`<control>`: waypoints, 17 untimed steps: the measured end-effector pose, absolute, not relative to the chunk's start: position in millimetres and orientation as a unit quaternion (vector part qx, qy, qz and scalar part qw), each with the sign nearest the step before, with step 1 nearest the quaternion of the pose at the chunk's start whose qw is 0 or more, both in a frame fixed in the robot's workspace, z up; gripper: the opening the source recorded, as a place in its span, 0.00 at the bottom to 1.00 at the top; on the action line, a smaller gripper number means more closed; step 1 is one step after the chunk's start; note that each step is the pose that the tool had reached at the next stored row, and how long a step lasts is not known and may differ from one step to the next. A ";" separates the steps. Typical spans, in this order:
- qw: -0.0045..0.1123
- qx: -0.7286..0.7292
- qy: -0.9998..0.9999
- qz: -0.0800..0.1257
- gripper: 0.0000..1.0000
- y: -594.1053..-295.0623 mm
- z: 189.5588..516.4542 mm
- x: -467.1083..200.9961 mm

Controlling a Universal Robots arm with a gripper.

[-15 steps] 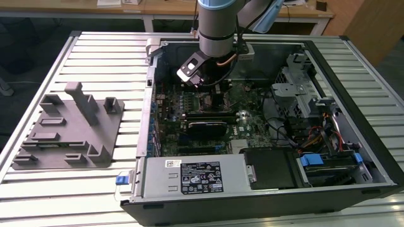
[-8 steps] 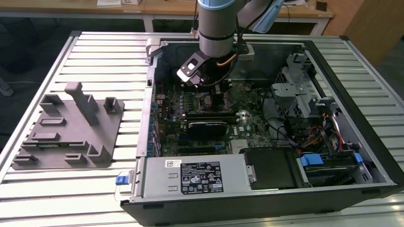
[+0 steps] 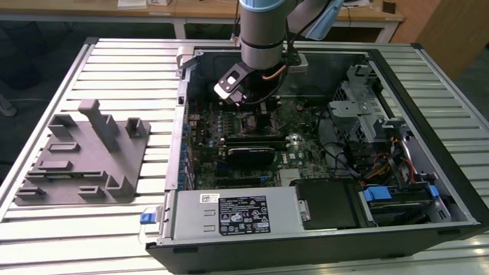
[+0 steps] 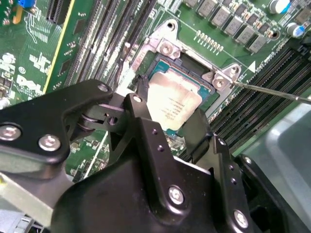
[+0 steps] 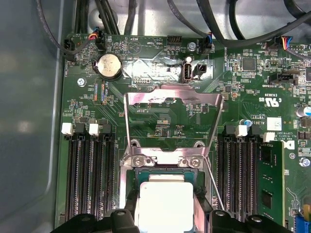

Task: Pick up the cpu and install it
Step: 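Place the cpu into insertion slot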

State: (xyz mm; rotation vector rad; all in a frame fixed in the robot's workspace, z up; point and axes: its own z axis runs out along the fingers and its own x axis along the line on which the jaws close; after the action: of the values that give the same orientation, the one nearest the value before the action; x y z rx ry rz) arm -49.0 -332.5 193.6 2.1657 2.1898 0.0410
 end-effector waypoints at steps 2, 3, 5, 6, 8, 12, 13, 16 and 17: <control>0.031 0.703 0.711 0.013 0.53 -332.5 193.6 -49.0; 0.031 0.703 0.711 0.013 0.53 -332.5 193.5 -49.0; 0.031 0.703 0.711 0.013 0.53 -332.5 193.5 -49.0; 0.031 0.703 0.711 0.013 0.53 -332.5 193.5 -49.0; 0.031 0.703 0.711 0.013 0.53 -332.5 193.5 -49.0; 0.031 0.703 0.711 0.013 0.53 -332.5 193.5 -49.0; 0.031 0.703 0.711 0.013 0.53 -332.5 193.4 -49.0; 0.031 0.703 0.711 0.013 0.53 -332.5 193.2 -49.0; 0.031 0.703 0.711 0.013 0.53 -332.5 193.2 -49.0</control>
State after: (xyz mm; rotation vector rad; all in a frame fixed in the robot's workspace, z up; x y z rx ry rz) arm -49.0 -332.5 193.2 2.1656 2.1898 0.0410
